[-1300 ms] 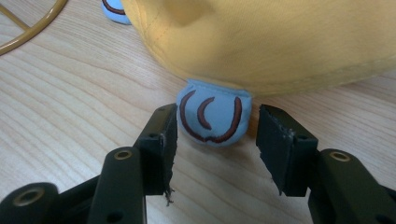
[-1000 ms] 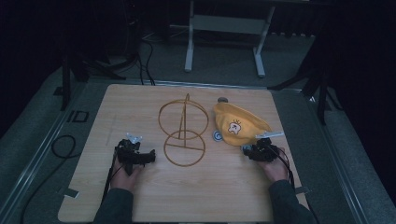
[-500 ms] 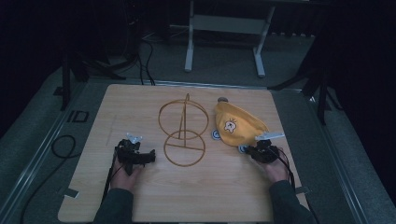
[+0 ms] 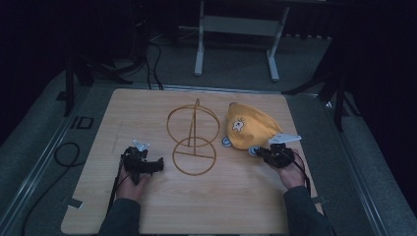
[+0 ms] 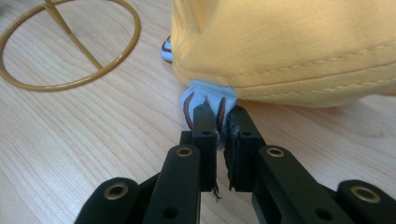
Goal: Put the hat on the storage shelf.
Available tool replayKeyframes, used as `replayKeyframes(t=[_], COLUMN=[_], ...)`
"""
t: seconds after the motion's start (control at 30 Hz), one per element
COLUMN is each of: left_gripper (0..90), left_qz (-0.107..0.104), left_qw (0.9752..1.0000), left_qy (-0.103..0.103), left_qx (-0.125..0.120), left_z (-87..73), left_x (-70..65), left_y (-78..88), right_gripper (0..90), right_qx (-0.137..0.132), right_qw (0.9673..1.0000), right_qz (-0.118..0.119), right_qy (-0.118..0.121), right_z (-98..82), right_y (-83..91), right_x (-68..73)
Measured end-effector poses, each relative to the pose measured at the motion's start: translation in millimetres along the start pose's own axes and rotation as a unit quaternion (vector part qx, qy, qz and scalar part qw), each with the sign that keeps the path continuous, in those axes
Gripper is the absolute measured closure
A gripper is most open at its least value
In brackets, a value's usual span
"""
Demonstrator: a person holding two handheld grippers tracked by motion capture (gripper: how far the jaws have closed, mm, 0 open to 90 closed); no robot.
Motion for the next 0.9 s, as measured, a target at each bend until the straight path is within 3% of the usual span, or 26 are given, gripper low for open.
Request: replayKeyframes(t=[0.5,0.9], left_gripper=[0.4,0.4], left_qz=[0.0,0.0], left_qw=[1.0,1.0], left_qy=[0.0,0.0], left_qx=[0.0,0.0], left_z=[0.0,0.0], left_x=[0.0,0.0], left_y=[0.0,0.0], right_gripper=[84.0,84.1], right_qx=[-0.014,-0.025], right_qw=[0.9996,0.9985], right_qz=[-0.004,-0.009], right_qy=[0.022,0.048], right_z=[22.3,50.9], right_y=[13.6,29.6], right_x=[2.3,3.5])
Point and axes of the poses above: each handheld gripper's, and its own axes: y roughly backward along the jaws, z roughly out of its top, x roughly to its left, the point moved 6 cm from there along -y, roughly forward along the jaws, and after that the axes turned 6 degrees about z, right-handed, at the moved point
